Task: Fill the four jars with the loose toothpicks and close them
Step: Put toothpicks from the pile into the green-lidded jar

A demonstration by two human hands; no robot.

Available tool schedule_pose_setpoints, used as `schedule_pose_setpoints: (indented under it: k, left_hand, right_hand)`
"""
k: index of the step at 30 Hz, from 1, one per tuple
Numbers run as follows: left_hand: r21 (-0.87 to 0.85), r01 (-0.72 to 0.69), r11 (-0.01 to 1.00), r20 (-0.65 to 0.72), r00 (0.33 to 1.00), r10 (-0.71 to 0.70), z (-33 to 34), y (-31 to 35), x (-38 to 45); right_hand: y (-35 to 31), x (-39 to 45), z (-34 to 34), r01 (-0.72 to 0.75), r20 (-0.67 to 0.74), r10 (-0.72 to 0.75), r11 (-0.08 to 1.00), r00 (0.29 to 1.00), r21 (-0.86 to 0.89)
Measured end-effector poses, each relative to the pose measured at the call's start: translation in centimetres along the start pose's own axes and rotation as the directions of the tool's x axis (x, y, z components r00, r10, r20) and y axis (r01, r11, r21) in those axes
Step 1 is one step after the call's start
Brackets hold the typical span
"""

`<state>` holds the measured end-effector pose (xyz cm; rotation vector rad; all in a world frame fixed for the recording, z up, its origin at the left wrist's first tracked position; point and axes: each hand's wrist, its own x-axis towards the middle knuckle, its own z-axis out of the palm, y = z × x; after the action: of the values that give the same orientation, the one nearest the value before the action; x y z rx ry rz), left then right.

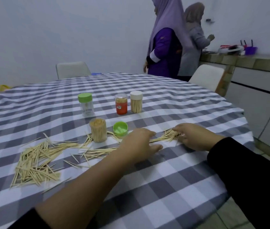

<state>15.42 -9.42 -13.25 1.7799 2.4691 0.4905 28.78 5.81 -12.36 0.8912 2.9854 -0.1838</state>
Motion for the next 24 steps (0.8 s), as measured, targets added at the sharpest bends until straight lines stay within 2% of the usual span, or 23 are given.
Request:
schedule_pose_setpoints:
  k: [4, 7, 11, 16, 21, 24]
  left_hand:
    - [0.051, 0.065, 0.997, -0.029, 0.998, -0.063, 2.2, 2.6, 2.2]
    - [0.087, 0.09, 0.992, -0.061, 0.995, -0.085, 3.5, 4.2, 4.3]
    - [0.113, 0.104, 0.988, 0.042, 0.993, -0.109, 4.1, 4.8, 6.7]
    - [0.208, 0.17, 0.963, 0.165, 0.965, -0.206, 3.4, 4.9, 7.6]
    - [0.329, 0.191, 0.925, 0.22, 0.937, -0.272, 1.9, 5.1, 7.5]
    - [0.364, 0.169, 0.916, 0.188, 0.95, -0.25, 1.3, 5.2, 6.6]
  right_hand:
    - [1.5, 0.3, 0.7, -0.024, 0.02, 0.025, 0.996, 0.999, -0.082]
    - [2.2, 1.0, 1.0, -0.022, 0.01, 0.023, 0.998, 1.0, -0.054]
    - [2.5, 1.7, 1.4, 0.015, -0.021, -0.016, 1.0, 1.0, -0.016]
    - [2.3, 2.5, 1.6, 0.086, -0.048, -0.086, 0.996, 0.995, -0.018]
    - [1.7, 3.3, 2.1, 0.168, -0.037, -0.169, 0.985, 0.985, -0.045]
    - [1.5, 3.4, 2.4, 0.153, -0.07, -0.163, 0.981, 0.984, -0.121]
